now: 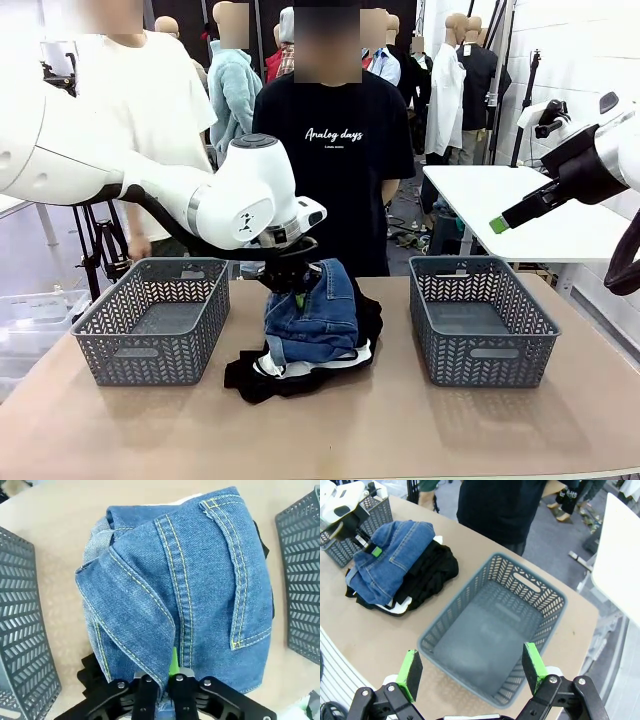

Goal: Sort the tops and bottoms.
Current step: Lift clothes from the center of the table with your left hand.

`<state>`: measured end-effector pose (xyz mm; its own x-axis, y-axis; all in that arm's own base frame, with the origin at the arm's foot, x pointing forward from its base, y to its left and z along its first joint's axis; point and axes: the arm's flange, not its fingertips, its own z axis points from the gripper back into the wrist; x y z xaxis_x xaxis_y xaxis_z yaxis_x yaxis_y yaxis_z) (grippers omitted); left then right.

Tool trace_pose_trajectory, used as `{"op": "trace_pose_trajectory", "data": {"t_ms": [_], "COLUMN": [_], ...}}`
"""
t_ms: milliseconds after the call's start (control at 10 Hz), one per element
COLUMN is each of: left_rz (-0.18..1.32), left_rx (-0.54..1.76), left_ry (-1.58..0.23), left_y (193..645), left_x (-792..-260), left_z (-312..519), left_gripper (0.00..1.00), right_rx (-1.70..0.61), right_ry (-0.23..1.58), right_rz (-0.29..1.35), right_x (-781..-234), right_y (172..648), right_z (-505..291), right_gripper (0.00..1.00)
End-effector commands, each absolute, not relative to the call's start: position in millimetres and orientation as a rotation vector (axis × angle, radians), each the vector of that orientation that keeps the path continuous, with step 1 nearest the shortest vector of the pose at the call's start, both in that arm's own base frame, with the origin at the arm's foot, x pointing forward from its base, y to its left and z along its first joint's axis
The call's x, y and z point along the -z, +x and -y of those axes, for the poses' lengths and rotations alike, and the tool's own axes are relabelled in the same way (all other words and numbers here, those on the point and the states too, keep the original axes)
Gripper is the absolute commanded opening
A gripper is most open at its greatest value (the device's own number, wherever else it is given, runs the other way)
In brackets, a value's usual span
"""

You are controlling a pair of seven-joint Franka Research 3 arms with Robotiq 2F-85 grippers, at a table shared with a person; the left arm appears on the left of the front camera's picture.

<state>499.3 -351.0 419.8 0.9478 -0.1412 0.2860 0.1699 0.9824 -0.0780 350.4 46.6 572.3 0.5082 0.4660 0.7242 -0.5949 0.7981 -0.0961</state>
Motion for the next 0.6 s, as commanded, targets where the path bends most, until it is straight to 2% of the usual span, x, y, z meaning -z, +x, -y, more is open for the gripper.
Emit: {"op": "trace_pose_trajectory", "data": {"t_ms": [0,100,200,500], "left_rz": [0.304,0.357,0.288,0.307], "left_rx": [0.164,0.267,0.157,0.188], "left_ry": [-0.147,-0.18,-0.113,-0.125], "left_y": [494.2,486.5,499.0,497.7], "left_x": [-423.7,-432.8,-421.3,-424.9], "left_z": [350.2,351.0,352.3,354.3], "left_gripper": [0.0,0.0,0.0,0.0], "right_rx": [-0.641,-0.641,-0.641,-0.641], "right_ry": [0.18,0.18,0.18,0.18], "right_rz": [0.817,0.817,0.817,0.817], "right_x": [-568.7,-568.7,-568.7,-568.7], "right_y": [350.3,350.3,350.3,350.3], "right_z": [-48.4,-48.4,-48.4,-48.4], "right_gripper": [1.0,1.0,1.0,1.0]}}
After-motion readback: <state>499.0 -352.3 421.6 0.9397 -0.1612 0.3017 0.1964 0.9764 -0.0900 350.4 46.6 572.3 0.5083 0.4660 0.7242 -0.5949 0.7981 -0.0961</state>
